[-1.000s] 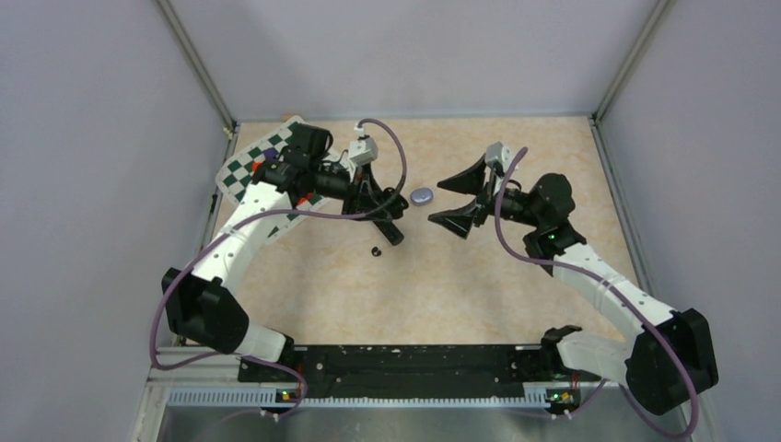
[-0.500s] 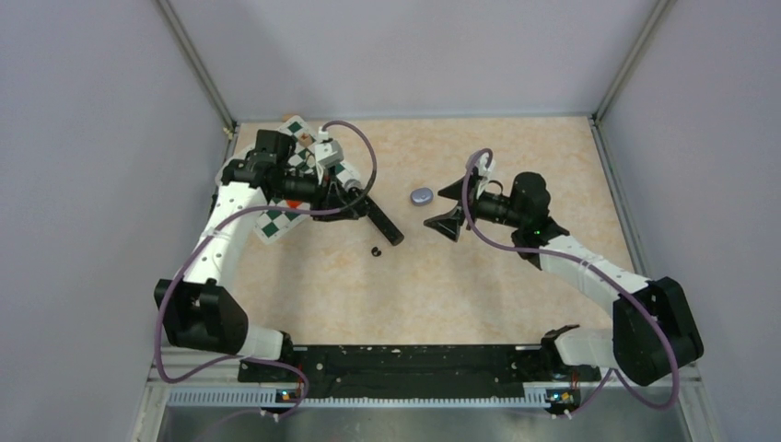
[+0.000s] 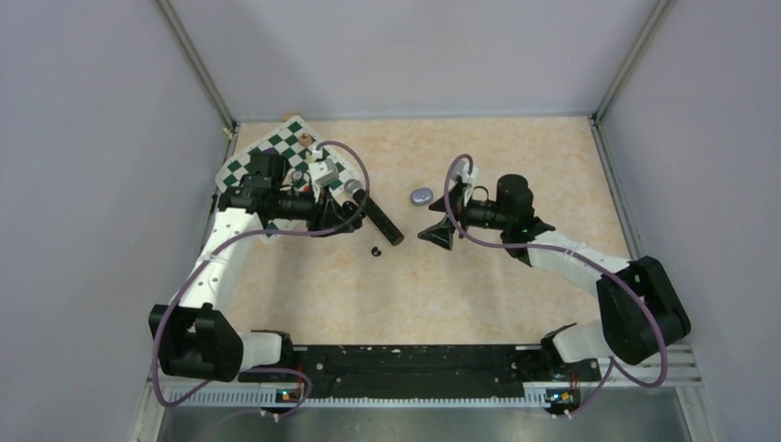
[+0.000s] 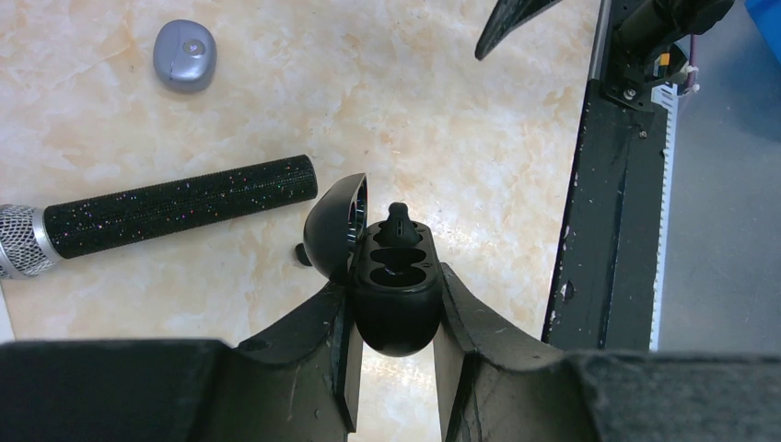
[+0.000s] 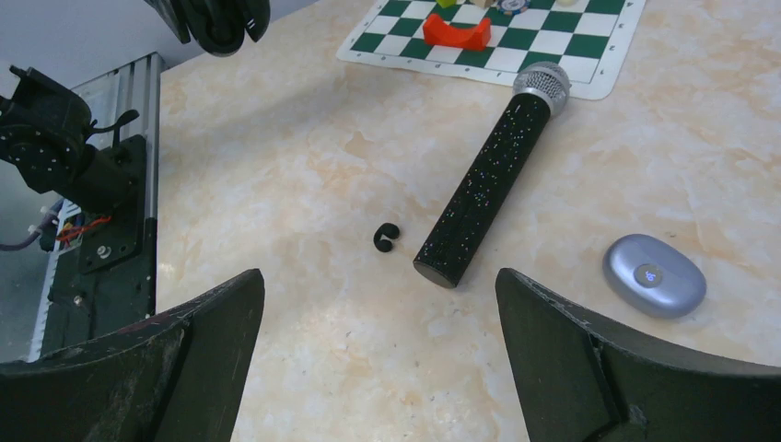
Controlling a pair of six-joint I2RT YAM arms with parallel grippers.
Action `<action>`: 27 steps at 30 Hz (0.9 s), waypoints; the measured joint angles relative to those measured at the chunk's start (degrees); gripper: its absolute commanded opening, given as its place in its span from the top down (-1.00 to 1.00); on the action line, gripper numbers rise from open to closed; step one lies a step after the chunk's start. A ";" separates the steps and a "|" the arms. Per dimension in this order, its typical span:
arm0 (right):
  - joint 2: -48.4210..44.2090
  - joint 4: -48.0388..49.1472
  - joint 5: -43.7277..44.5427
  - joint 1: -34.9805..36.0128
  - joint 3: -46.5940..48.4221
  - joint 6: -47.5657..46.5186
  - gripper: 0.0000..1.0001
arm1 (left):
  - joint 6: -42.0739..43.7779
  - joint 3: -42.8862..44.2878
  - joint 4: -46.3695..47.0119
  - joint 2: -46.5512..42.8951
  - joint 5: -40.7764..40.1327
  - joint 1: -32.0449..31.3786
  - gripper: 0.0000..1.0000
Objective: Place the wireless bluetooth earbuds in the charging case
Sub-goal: Pick up the earbud from the center of the board.
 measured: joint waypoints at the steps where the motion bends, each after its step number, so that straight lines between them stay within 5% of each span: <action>1: 0.48 -0.35 0.04 0.59 0.02 -0.42 -0.85 | 0.00 -0.20 0.24 -0.02 0.00 0.11 1.00; 11: 6.99 -6.03 3.56 8.31 4.35 -4.46 -0.63 | 0.90 -0.46 -0.20 -0.44 1.84 2.64 1.00; 19: 18.80 -20.24 9.25 17.99 21.97 -22.93 -0.76 | 2.38 -0.46 -1.68 -2.40 4.92 4.76 1.00; 27: 29.40 -29.09 11.43 18.91 31.23 -37.29 -0.68 | 3.58 -0.46 -3.23 -2.99 7.96 8.70 1.00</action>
